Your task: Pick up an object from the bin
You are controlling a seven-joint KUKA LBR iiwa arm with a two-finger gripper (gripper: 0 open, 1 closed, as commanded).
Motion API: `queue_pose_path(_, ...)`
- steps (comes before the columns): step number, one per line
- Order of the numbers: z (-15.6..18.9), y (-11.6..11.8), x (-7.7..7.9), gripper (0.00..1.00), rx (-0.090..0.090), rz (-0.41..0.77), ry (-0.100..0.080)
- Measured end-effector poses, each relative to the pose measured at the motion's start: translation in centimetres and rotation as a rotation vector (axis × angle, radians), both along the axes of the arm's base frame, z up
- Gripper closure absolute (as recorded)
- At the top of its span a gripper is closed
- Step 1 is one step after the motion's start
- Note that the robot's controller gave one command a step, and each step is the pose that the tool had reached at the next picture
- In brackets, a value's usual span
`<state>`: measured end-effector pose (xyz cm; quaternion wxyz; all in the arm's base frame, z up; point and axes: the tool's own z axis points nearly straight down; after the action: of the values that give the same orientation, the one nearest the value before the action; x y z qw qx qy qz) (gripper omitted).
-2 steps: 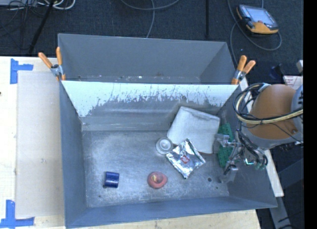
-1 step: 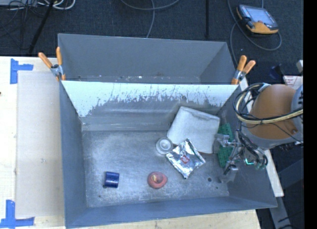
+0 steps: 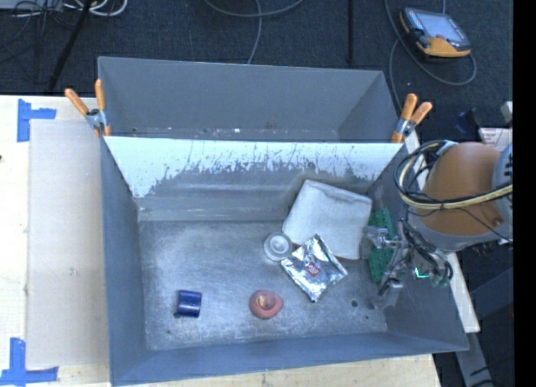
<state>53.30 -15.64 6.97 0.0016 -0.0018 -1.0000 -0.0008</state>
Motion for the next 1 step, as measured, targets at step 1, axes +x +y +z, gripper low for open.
queue_pose_path(1, 0.00, 0.00, 0.00, 0.00, 0.000, 0.000, 0.000)
